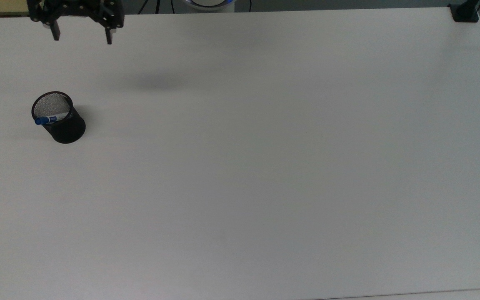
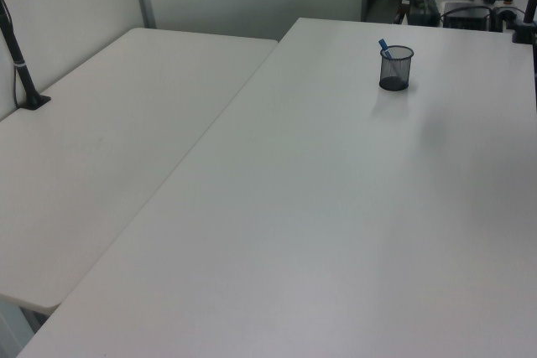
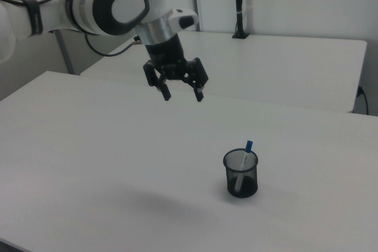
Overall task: Remove the marker
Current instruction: 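Move the open gripper over the black mesh pen cup, then lower the gripper into the cup and grasp the blue marker, then lift the blue marker up out of the pen cup, then carry the marker away from the cup and lower it to the table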
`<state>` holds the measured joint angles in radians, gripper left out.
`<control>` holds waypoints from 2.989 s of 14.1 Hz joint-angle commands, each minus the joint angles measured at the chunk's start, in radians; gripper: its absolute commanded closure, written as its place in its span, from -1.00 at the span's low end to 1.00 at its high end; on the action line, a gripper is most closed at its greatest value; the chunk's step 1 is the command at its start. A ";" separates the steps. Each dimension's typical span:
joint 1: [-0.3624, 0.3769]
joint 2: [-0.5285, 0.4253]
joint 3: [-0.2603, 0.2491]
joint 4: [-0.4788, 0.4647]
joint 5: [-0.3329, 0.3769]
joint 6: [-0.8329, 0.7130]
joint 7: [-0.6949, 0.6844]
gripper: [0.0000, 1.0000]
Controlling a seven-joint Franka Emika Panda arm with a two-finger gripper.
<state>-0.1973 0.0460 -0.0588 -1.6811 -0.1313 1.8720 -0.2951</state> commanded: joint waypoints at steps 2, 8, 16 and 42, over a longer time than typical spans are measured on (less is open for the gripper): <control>-0.083 0.060 -0.030 -0.086 -0.011 0.305 -0.015 -1.00; -0.128 0.211 -0.047 -0.114 0.002 0.545 0.031 -1.00; -0.120 0.296 -0.042 -0.109 0.057 0.702 0.177 0.80; 0.033 0.256 0.105 -0.043 0.115 0.217 0.229 1.00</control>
<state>-0.2001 0.2346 0.0474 -1.7363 0.0405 2.0429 -0.1260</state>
